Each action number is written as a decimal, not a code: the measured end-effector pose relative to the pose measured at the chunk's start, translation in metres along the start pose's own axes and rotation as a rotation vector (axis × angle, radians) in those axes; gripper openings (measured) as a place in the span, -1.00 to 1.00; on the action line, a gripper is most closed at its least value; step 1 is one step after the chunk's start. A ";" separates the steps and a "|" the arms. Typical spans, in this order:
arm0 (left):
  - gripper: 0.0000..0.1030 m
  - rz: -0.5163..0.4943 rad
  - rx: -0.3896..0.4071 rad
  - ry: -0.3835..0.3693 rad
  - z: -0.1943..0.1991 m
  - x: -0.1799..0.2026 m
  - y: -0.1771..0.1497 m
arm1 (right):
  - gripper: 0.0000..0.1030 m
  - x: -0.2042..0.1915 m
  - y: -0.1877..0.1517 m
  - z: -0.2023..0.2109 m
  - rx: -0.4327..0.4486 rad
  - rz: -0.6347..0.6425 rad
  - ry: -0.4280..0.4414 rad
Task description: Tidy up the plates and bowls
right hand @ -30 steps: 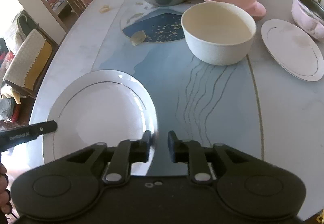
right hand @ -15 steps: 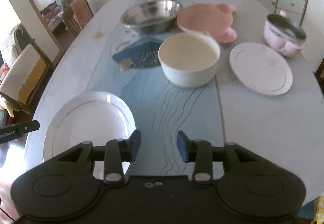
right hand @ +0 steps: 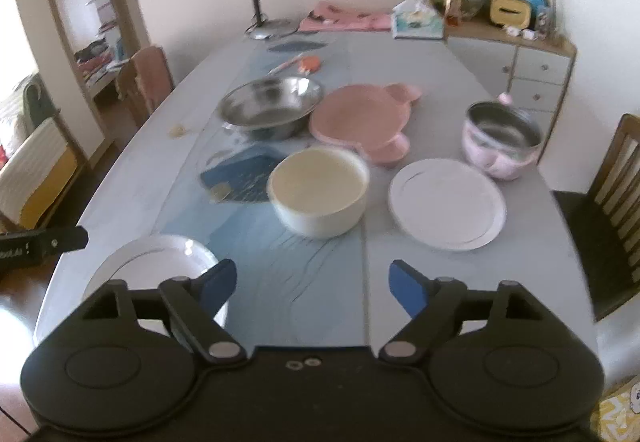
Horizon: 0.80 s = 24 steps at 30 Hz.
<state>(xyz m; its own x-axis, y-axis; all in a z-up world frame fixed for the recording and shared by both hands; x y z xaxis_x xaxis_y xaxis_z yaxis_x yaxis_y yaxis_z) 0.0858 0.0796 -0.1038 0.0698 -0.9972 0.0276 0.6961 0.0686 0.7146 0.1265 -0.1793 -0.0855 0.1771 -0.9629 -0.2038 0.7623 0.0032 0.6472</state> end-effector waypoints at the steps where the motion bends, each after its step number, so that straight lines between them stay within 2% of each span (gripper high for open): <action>1: 0.51 -0.006 0.007 -0.010 -0.001 0.007 0.004 | 0.81 0.006 0.004 0.002 0.013 -0.002 -0.011; 11: 0.54 -0.055 0.081 -0.075 -0.020 0.088 0.042 | 0.98 0.064 0.040 0.007 0.115 0.043 -0.087; 19: 0.54 -0.076 0.046 -0.108 -0.062 0.155 0.062 | 0.98 0.114 0.066 -0.016 0.104 0.080 -0.098; 24: 0.54 -0.061 -0.017 -0.095 -0.101 0.187 0.065 | 0.98 0.147 0.079 -0.044 0.072 0.091 -0.102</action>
<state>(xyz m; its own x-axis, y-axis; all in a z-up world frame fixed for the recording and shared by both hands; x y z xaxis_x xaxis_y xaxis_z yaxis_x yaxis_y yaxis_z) 0.2162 -0.0991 -0.1226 -0.0401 -0.9979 0.0513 0.7091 0.0078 0.7051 0.2404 -0.3091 -0.0963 0.1767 -0.9819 -0.0686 0.6987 0.0760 0.7114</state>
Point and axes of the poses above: each gripper's, at about its wrist camera, not at the fingertips, and z roughly against the way its jaws point, x to its right, y to its top, the point moved 7 cm from there along -z, roughly the way its jaws point, and after that the axes turned 10 degrees about -z, right-handed, at the moved point
